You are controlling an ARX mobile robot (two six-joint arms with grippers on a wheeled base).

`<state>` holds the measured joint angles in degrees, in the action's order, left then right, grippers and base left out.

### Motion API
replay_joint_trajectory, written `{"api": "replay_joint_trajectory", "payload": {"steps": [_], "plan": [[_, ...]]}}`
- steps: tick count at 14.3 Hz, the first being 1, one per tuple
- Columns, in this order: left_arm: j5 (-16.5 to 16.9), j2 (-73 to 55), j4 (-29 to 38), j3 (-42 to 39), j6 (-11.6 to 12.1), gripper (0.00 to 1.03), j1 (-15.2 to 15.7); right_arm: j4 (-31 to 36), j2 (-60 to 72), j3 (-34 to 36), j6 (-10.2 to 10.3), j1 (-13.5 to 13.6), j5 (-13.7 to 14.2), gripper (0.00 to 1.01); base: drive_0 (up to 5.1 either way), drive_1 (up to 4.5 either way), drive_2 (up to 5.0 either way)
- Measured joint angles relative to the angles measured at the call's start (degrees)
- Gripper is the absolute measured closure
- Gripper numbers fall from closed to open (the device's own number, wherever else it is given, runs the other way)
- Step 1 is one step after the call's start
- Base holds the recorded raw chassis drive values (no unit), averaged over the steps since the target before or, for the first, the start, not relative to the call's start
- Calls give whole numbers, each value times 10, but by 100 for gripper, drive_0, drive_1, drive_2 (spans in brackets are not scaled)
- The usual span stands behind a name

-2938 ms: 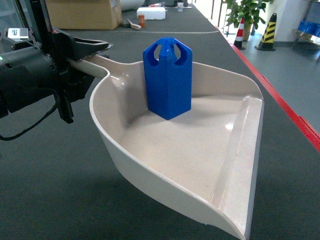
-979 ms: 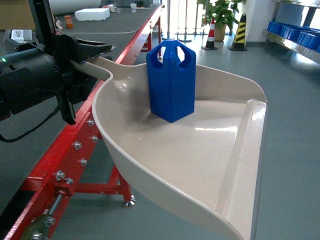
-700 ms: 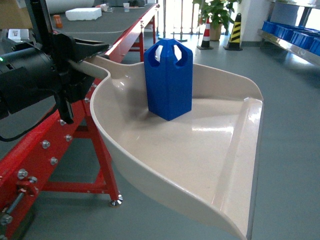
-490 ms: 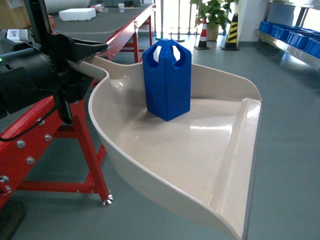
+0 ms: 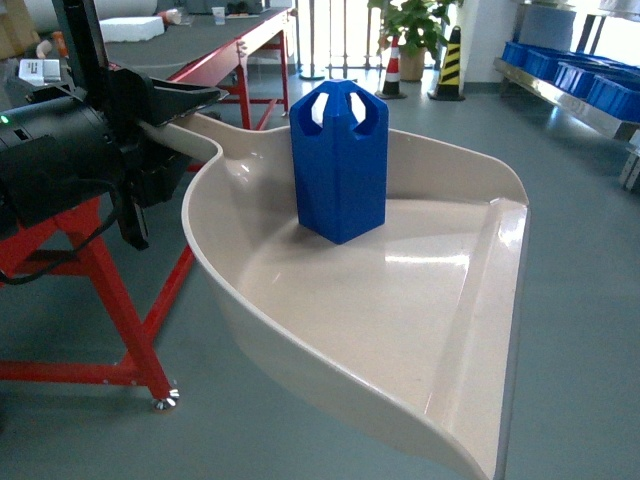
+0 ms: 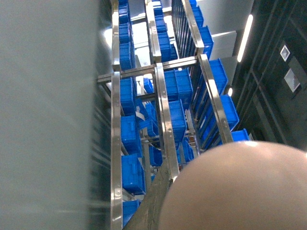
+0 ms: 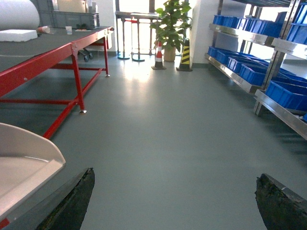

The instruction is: Place part in tray to right shelf

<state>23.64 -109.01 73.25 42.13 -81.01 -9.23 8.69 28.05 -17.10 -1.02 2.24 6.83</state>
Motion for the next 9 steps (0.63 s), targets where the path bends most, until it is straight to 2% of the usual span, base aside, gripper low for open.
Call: {"api": "replay_joint_trajectory", "payload": {"steps": [9], "plan": [[0,0,2,0,0,91,0,1,0,0,0,0,1,3,502,-244,-244]]}}
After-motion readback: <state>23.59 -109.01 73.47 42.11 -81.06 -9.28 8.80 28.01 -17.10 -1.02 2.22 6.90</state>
